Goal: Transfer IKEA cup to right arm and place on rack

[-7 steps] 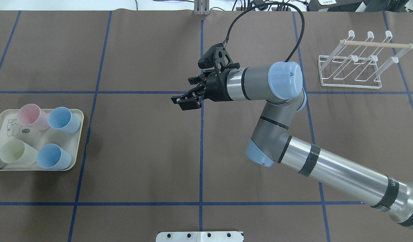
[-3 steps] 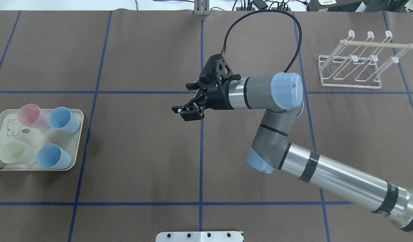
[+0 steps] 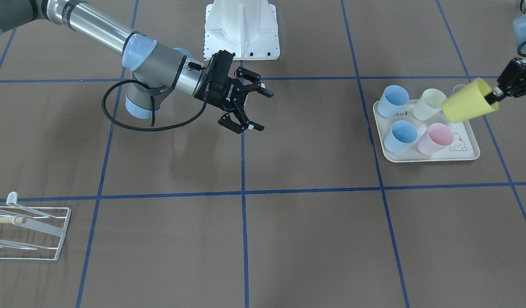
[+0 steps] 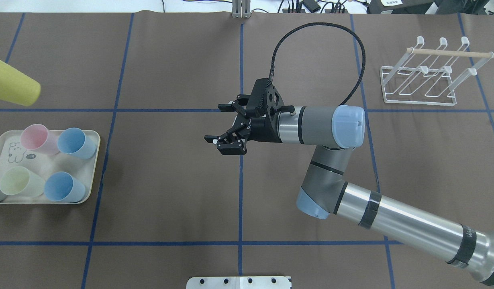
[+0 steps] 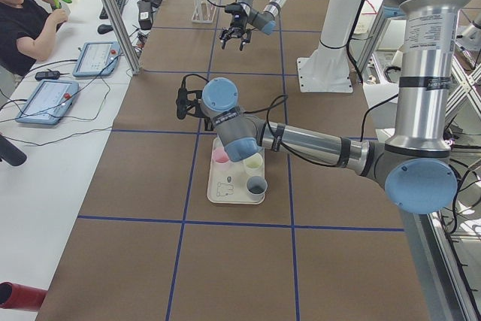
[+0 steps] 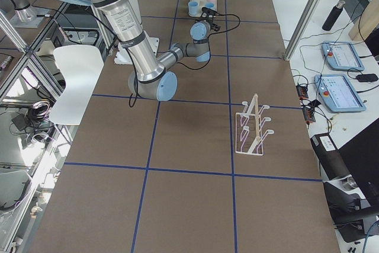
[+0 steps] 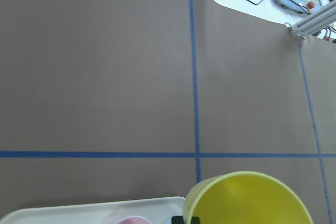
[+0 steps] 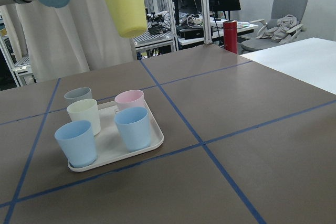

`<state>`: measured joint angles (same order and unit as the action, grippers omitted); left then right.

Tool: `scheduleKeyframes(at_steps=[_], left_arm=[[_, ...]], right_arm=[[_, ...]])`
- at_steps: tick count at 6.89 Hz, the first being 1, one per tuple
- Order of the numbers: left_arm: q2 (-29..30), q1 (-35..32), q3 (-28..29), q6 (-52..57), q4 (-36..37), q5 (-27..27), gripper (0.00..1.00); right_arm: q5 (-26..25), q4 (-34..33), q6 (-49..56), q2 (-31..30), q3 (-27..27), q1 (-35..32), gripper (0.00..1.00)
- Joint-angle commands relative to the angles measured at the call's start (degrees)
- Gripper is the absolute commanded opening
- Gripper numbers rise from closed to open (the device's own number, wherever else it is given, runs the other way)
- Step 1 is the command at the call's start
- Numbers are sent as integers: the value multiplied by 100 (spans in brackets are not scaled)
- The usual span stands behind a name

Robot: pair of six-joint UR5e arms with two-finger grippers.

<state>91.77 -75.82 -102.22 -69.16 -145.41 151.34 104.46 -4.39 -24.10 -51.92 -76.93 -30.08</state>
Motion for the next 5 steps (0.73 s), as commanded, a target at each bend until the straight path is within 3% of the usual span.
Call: scheduleKeyframes(at_steps=[1, 3, 5], left_arm=[[471, 995, -271, -2057, -810, -583, 0], [1165, 1944, -289, -3318, -919, -1411, 0], [1632, 2692, -263, -4005, -902, -1940, 0]], right_arm=[[-354, 158, 29, -3, -15, 160, 99], [-916, 88, 72, 6, -50, 397, 99], [-874, 79, 735, 67, -50, 406, 99]])
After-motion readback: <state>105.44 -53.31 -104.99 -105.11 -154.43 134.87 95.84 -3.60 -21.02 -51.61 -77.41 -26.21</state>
